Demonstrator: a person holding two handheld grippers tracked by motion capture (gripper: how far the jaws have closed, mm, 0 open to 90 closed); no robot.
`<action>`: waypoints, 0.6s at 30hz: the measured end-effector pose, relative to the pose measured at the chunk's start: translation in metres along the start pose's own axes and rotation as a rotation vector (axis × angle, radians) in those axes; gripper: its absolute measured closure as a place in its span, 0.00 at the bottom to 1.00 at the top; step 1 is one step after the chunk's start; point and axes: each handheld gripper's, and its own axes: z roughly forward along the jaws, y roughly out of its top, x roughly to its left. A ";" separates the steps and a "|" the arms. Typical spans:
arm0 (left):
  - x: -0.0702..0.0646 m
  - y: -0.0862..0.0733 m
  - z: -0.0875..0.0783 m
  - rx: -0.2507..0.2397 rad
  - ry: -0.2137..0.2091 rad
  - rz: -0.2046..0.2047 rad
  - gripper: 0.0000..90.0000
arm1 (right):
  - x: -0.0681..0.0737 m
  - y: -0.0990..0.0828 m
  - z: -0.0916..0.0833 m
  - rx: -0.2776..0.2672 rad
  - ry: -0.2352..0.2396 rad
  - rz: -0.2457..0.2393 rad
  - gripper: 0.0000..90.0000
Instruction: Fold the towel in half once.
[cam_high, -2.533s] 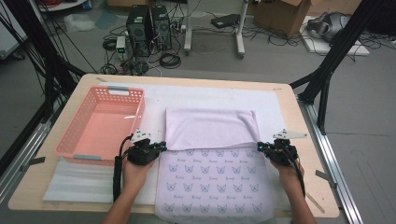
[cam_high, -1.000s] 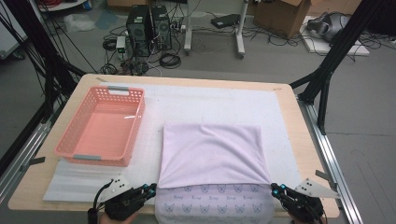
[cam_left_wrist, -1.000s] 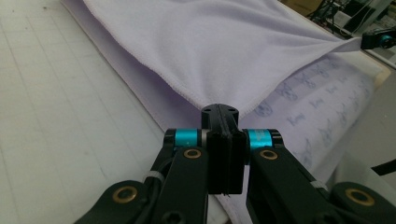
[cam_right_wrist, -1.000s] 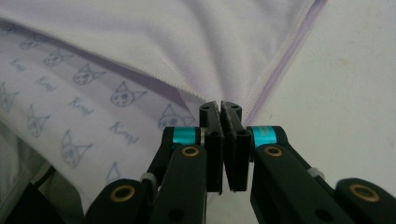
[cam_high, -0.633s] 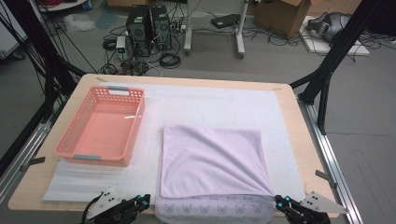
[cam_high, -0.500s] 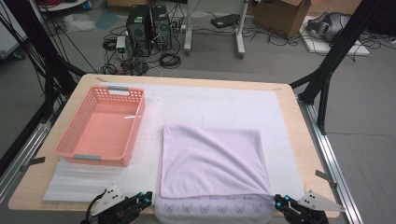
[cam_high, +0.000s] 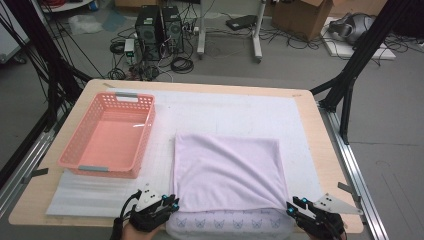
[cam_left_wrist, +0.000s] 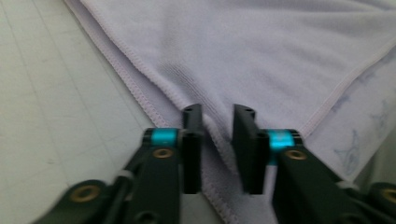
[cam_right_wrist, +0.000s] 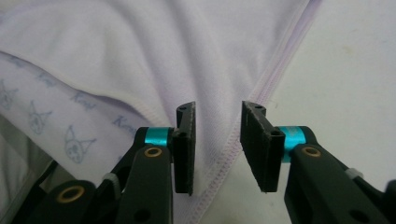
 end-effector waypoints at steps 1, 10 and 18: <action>0.000 0.000 0.000 0.000 -0.003 -0.001 0.95 | -0.001 0.000 0.005 0.015 0.006 -0.008 0.72; 0.009 0.001 -0.017 -0.046 -0.079 -0.075 0.97 | -0.001 0.001 0.024 0.096 0.018 -0.075 0.95; 0.006 -0.007 -0.040 -0.066 -0.124 -0.112 0.97 | 0.003 0.001 0.008 0.089 0.025 -0.082 0.96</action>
